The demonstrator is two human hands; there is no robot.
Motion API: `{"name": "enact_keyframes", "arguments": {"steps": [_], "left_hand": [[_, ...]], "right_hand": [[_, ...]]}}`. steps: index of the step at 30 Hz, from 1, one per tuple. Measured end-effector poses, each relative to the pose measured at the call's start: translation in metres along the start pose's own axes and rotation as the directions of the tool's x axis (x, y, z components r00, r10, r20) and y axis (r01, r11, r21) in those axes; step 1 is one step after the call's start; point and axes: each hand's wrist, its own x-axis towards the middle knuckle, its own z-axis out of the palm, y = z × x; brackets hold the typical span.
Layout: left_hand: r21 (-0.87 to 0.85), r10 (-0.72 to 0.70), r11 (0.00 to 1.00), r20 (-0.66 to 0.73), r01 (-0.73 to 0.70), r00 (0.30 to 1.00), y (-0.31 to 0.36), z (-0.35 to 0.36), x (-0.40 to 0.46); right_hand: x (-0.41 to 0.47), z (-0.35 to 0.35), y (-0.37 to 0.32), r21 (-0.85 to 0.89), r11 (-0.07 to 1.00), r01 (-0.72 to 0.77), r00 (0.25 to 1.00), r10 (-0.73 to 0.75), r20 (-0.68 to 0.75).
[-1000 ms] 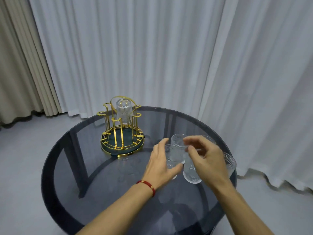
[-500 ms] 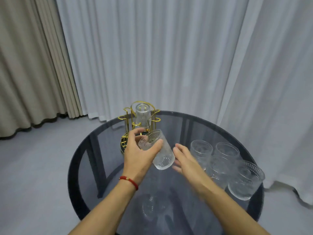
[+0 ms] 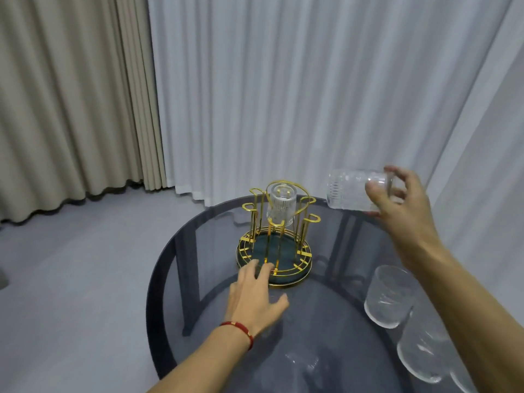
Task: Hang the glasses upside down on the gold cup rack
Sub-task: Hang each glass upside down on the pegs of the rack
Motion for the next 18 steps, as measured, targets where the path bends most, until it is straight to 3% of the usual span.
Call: {"name": "enact_keyframes", "arguments": {"steps": [5, 10, 18], "left_hand": [[0.175, 0.045, 0.984, -0.018, -0.041, 0.999, -0.012, 0.019, 0.011], [0.173, 0.047, 0.984, -0.006, -0.045, 0.999, -0.021, 0.027, 0.015], [0.157, 0.077, 0.985, -0.039, -0.07, 0.996, -0.021, 0.025, 0.014]], "right_hand": [[0.07, 0.076, -0.045, -0.182, 0.962, 0.202, 0.954, -0.151, 0.259], [0.099, 0.15, -0.049, -0.281, 0.933, 0.225, 0.869, -0.062, 0.491], [0.111, 0.204, -0.02, -0.498, 0.795, 0.346, 0.788, 0.042, 0.614]]}}
